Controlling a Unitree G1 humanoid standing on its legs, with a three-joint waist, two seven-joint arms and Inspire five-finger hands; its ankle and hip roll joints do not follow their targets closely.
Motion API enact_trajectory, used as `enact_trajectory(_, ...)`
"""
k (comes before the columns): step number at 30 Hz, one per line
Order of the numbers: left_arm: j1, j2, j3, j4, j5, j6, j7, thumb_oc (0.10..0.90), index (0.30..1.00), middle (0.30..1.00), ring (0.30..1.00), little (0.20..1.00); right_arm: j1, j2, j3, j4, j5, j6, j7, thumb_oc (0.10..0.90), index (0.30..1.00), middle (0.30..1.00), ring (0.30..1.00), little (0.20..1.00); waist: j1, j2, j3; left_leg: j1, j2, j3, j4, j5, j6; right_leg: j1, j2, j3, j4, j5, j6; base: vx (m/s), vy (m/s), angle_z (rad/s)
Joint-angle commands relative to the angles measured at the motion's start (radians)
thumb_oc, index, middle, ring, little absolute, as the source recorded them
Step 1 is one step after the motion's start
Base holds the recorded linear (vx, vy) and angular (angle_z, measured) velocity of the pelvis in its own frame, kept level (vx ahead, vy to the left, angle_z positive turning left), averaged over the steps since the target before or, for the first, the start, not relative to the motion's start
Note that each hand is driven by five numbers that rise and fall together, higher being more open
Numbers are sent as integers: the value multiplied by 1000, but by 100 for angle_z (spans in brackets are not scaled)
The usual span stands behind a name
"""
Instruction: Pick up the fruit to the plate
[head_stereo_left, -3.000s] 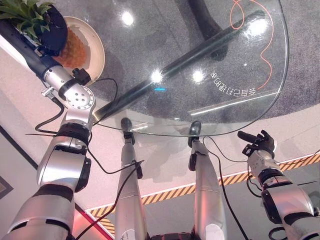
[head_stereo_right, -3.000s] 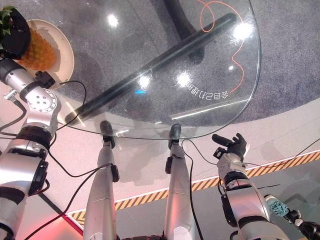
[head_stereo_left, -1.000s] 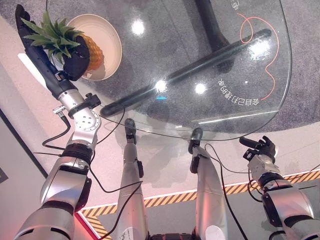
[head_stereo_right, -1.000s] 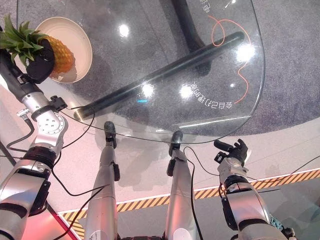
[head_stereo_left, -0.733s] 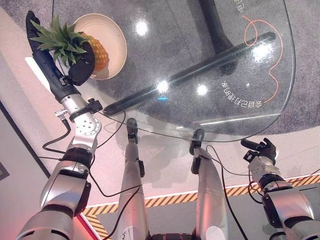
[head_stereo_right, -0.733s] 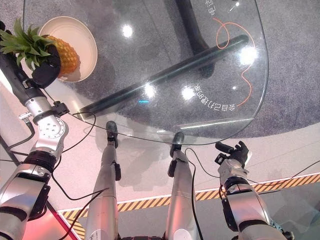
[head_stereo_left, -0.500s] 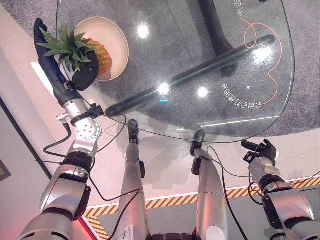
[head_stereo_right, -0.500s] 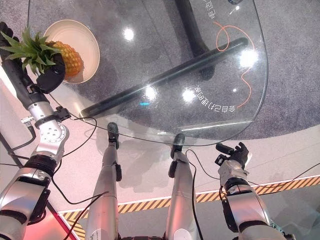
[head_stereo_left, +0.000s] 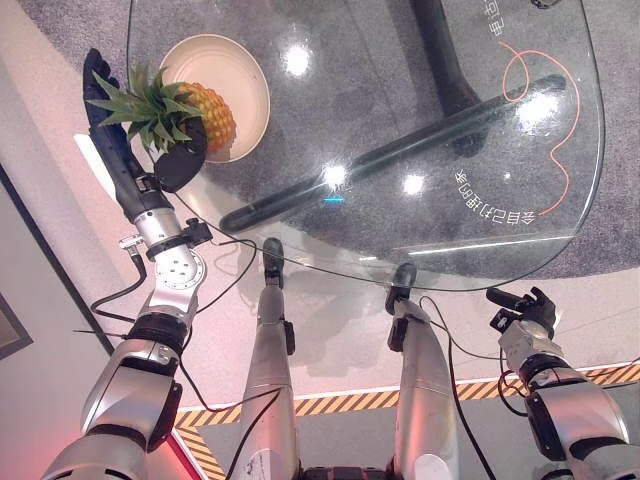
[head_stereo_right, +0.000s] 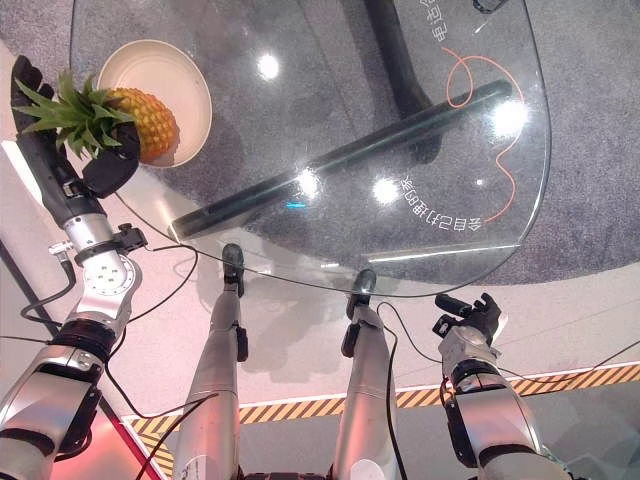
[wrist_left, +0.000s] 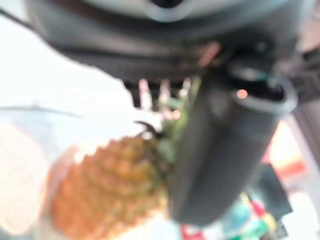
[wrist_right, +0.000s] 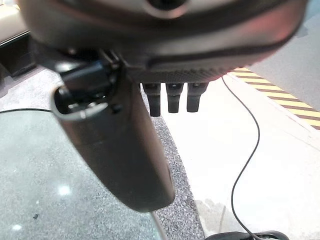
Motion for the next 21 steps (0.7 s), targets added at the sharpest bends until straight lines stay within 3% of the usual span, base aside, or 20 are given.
enact_trajectory(1,-45,11,51,-69,8,-95,18,800,900,900,900,900,20,-57,-45,1,-4,-46,-27,800,900,900,900,900,19,-12,-22,4,-4,-30,161,-193,-12,99,3,-51,-196,123,5,0,0,0)
enact_trajectory(21,-48,3,15,-141,81,-140,1,800,900,900,900,900,17,-61,-55,2,-10,-41,-30,800,900,900,900,900,20,-2,-22,6,-9,-33,155,-193,-8,96,2,-46,-200,133,10,0,0,0)
